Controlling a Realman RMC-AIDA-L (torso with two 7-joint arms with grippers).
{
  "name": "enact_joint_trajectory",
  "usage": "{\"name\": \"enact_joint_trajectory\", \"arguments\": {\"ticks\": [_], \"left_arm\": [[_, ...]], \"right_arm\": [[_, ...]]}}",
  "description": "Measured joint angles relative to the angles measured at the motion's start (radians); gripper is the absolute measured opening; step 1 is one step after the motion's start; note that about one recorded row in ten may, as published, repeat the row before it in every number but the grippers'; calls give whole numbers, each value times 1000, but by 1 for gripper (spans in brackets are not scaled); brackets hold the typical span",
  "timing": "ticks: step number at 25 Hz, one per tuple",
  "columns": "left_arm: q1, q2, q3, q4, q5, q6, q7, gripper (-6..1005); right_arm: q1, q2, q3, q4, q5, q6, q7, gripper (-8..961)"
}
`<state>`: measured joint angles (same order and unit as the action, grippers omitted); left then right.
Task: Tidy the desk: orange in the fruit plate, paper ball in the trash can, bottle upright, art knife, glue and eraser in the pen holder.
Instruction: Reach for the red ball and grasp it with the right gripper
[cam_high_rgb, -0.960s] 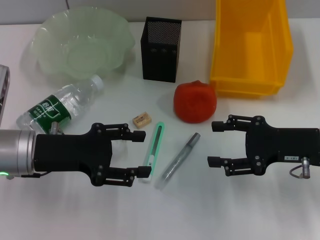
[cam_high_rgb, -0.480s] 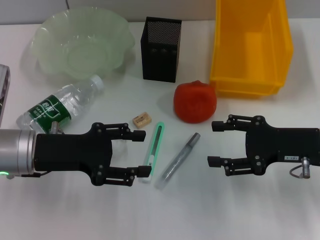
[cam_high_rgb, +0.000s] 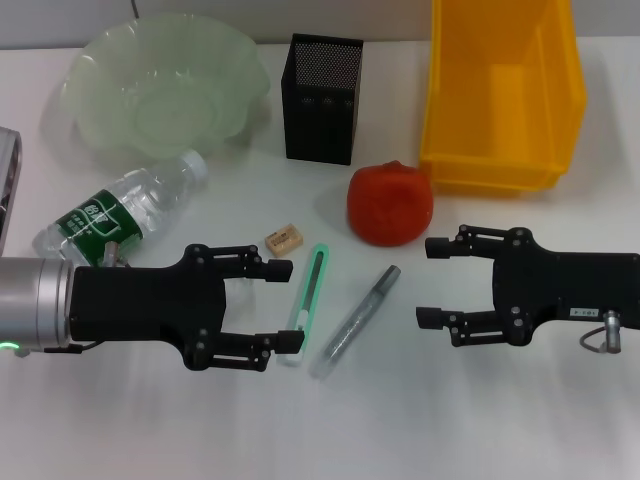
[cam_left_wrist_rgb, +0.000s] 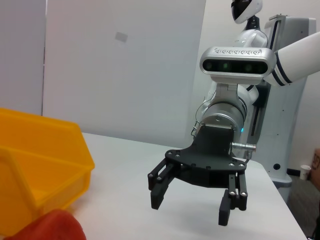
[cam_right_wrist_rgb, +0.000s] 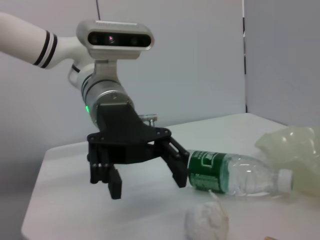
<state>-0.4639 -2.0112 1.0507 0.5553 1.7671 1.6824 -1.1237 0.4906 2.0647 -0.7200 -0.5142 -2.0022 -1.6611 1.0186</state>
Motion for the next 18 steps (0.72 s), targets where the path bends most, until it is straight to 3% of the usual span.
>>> {"name": "enact_joint_trajectory", "arguments": {"ticks": [5,12,18], "left_arm": [[-1,-3,-10,0,-2,-2,5,748],[0,-5,-11,0,-1,-3,7,743],[2,-7,-11,0,-2,-3,9,738]], "right_arm": [[-10,-1,18,-57,12,-9,49,817],[-5,-10,18,-253,10,-78,261,816],[62,-21,7,-419,-84,-103,485,816]]}}
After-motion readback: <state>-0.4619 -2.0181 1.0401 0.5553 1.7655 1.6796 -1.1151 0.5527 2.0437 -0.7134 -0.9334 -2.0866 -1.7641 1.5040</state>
